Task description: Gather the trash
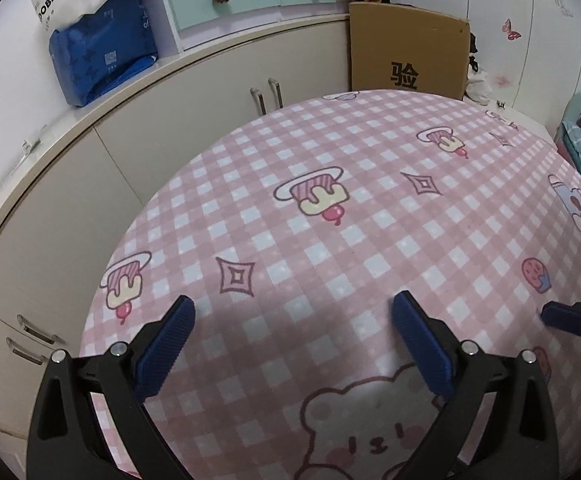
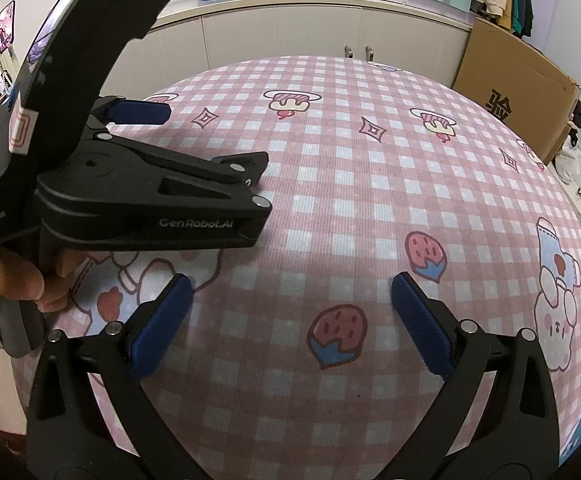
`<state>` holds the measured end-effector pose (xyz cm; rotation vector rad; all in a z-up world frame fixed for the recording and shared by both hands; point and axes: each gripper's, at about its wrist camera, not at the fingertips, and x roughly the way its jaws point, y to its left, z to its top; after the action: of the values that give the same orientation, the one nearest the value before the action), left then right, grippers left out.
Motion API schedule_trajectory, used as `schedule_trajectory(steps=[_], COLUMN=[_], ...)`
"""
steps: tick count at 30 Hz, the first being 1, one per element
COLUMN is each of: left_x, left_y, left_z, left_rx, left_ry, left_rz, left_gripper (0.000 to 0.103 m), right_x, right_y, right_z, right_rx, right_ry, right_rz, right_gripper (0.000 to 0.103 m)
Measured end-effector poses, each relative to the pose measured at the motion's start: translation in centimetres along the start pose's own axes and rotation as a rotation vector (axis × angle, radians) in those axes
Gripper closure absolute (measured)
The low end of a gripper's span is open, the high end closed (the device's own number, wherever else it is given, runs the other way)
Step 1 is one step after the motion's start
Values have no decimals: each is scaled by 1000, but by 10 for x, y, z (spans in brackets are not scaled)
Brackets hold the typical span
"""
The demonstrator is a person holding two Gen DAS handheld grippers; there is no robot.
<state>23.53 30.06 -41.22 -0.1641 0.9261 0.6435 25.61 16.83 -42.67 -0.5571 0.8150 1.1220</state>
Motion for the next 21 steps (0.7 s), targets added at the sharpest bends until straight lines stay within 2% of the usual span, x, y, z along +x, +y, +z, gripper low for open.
schedule_trajectory(steps=[11,21], left_x=[3,2], left_y=[2,-2], left_z=[1,1], left_rx=[-12,11], left_ry=[8,-4], left_rz=[-29,5], left_gripper=[6,6], right_x=[0,0], right_y=[0,0], right_z=[0,0], right_rx=[0,0], right_ry=[0,0], right_rz=[0,0], right_gripper=[6,6])
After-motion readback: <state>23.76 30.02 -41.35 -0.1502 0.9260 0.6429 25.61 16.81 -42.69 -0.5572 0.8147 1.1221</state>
